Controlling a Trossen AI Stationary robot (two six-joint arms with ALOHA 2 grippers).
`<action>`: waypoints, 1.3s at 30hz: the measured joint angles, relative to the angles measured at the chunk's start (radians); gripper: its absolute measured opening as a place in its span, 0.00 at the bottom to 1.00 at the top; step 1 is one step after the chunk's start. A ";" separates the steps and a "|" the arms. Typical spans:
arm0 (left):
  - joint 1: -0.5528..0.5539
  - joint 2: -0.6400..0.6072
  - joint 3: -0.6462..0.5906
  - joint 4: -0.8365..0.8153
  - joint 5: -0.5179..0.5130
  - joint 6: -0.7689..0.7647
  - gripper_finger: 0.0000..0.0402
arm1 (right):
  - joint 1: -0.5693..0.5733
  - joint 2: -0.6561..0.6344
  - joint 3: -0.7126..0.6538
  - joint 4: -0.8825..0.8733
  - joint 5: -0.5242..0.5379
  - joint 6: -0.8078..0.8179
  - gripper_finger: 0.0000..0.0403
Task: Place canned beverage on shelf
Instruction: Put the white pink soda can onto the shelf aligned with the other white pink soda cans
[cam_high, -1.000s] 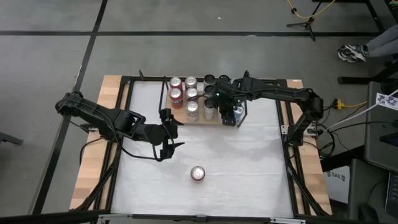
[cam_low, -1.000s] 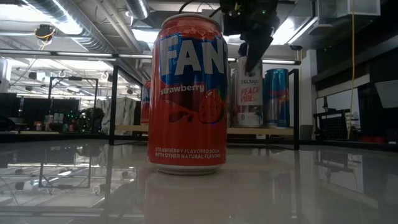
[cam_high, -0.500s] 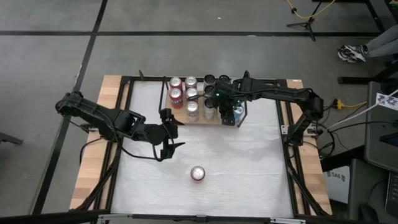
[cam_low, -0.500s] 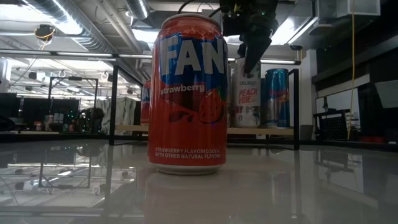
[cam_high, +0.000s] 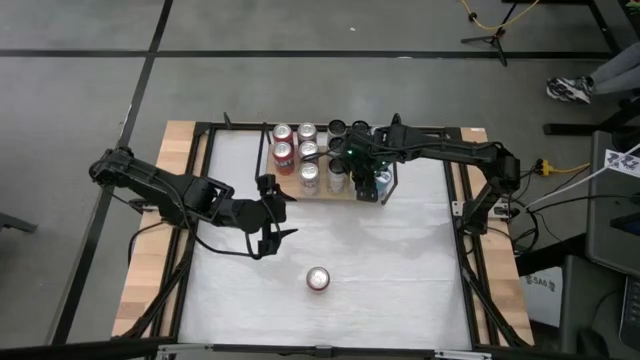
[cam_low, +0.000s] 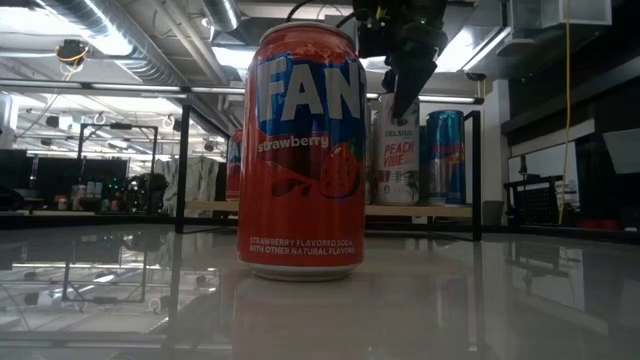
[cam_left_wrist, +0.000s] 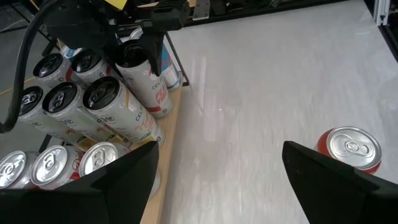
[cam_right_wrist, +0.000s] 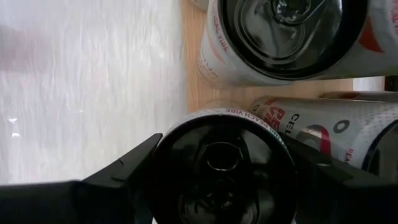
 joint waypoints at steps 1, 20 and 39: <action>0.000 0.000 0.000 0.000 0.000 0.000 0.83 | 0.000 0.000 0.000 0.000 0.000 0.000 0.65; 0.000 0.000 0.000 0.000 0.000 0.000 0.83 | 0.000 0.000 0.000 0.000 0.013 -0.023 0.65; 0.000 0.000 0.000 0.001 0.000 0.000 0.83 | 0.000 0.000 0.000 0.002 0.014 -0.024 0.65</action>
